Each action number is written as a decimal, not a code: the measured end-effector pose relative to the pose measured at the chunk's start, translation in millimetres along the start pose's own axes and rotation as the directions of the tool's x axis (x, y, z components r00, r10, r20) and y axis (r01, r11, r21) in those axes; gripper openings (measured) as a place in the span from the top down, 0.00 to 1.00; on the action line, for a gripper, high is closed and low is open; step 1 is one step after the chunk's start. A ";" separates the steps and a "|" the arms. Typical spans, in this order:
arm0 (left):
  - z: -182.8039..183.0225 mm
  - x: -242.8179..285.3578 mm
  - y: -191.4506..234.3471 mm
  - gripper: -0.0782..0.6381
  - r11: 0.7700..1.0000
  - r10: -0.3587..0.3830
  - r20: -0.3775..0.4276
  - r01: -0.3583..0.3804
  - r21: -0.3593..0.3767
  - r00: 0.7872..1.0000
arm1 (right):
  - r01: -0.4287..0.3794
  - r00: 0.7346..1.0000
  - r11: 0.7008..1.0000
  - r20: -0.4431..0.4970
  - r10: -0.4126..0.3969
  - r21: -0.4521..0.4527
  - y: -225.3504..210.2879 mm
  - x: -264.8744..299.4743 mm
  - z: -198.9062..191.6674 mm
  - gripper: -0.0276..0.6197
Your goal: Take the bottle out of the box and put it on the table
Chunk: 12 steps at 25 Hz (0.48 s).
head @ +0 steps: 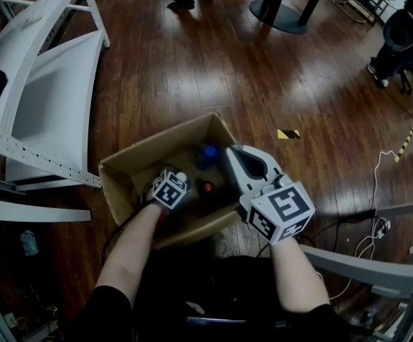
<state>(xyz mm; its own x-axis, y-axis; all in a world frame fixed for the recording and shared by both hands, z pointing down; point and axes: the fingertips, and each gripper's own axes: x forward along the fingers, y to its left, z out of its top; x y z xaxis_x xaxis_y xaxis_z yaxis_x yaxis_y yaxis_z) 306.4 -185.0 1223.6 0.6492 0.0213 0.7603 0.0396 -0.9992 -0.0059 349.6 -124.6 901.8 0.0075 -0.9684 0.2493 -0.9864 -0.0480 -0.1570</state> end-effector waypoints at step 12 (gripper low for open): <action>47.2 -53.0 11.6 0.61 0.999 0.018 0.099 -0.014 -0.034 0.995 | -0.017 1.000 1.000 -0.020 0.017 -0.013 4.5 16.8 -3.6 0.95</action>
<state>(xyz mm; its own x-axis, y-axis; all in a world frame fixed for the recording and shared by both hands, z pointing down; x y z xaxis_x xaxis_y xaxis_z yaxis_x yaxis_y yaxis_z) 308.3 -196.1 1152.6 0.7221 0.0069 0.6917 0.0044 -1.0000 0.0054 344.8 -140.2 908.7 -0.0126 -0.9640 0.2658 -0.9884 -0.0282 -0.1491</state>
